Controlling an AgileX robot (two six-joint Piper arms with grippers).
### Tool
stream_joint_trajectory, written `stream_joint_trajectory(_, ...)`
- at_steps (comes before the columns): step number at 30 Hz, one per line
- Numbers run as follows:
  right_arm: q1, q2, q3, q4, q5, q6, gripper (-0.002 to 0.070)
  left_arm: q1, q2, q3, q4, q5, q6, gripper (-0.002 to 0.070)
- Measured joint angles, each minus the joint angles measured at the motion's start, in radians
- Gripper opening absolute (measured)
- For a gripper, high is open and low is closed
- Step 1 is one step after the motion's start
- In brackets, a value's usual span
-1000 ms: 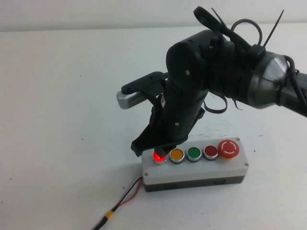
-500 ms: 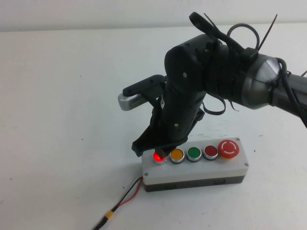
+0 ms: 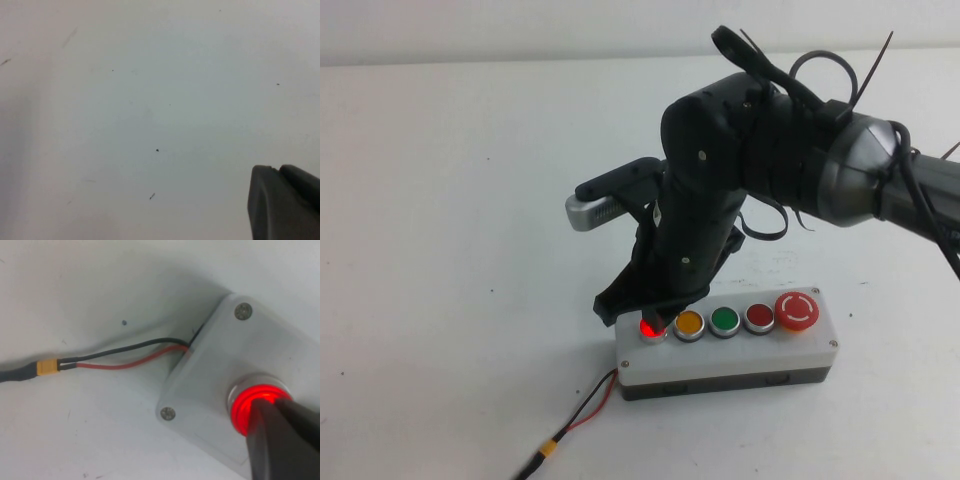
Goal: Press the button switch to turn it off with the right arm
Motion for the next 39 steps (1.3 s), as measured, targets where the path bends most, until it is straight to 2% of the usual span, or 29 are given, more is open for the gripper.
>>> stream_joint_trajectory(10, 0.0, -0.038, 0.002, 0.0, 0.006, 0.0, -0.0015, 0.0, 0.0, 0.0, 0.0, 0.0, 0.0, -0.0002)
stream_joint_trajectory(19, 0.008, -0.369, 0.067, -0.014, 0.06, 0.02, -0.0015, 0.0, 0.0, 0.0, 0.0, 0.0, 0.0, -0.0002)
stream_joint_trajectory(24, 0.008, -0.632, 0.206, -0.089, 0.057, 0.085, -0.0015, 0.0, 0.0, 0.0, 0.0, 0.0, 0.0, -0.0002)
stream_joint_trajectory(32, 0.008, -1.061, 0.562, -0.129, -0.068, 0.121, -0.0015, 0.0, 0.0, 0.0, 0.0, 0.0, 0.0, -0.0002)
stream_joint_trajectory(39, 0.008, -1.297, 0.797, -0.138, -0.076, 0.121, -0.0016, 0.0, 0.0, 0.0, 0.0, 0.0, 0.0, -0.0002)
